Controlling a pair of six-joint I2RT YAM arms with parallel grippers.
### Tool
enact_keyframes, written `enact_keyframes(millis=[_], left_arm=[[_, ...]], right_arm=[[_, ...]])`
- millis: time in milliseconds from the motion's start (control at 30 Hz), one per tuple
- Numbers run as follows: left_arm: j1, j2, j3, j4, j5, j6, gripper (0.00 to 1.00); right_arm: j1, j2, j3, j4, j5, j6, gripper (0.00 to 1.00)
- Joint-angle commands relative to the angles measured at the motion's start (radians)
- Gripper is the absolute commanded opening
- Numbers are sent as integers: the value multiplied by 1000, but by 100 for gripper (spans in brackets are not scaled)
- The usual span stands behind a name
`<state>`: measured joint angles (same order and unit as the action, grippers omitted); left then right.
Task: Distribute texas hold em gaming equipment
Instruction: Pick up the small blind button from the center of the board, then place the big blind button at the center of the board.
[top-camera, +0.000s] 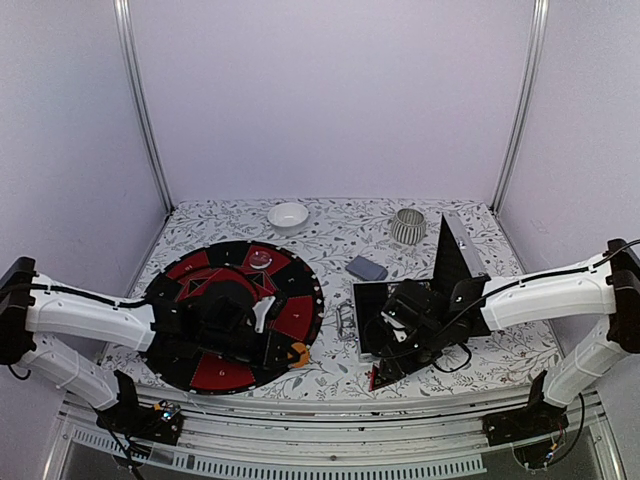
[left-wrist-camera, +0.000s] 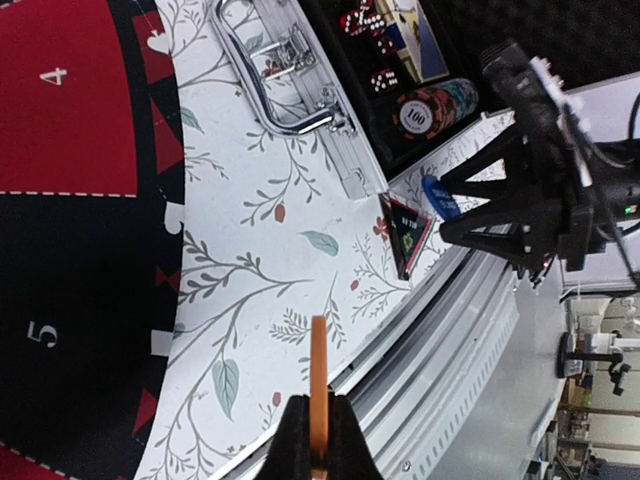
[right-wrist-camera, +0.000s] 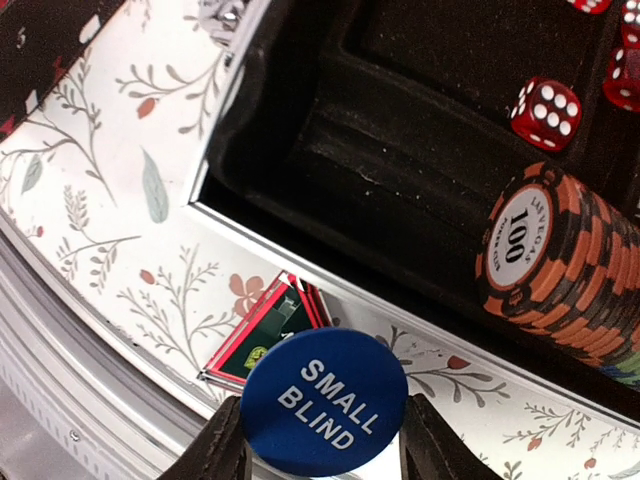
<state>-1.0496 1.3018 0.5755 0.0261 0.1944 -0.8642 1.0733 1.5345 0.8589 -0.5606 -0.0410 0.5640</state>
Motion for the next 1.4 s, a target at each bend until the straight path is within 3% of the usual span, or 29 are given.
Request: enact_keyframes(millis=[0,233,633,1100,1367], left_arm=[[-56,88,75,28,6,27,0],[-104,358,231,201,208,66,0],[-137,720,536,186,364,114,0],[-104,757,549,133,318,101,1],[-88,709,462,286,374,42,0]], right_arm=[[4,-59,-10,-10,-3,-2,32],[5,-164,9,-36,-16,-18,32],[3,-264,25,-107,41,-7,31],[3,-264,33,-111,44,-13,31],[3,-256,32,-102,37,-12,31]])
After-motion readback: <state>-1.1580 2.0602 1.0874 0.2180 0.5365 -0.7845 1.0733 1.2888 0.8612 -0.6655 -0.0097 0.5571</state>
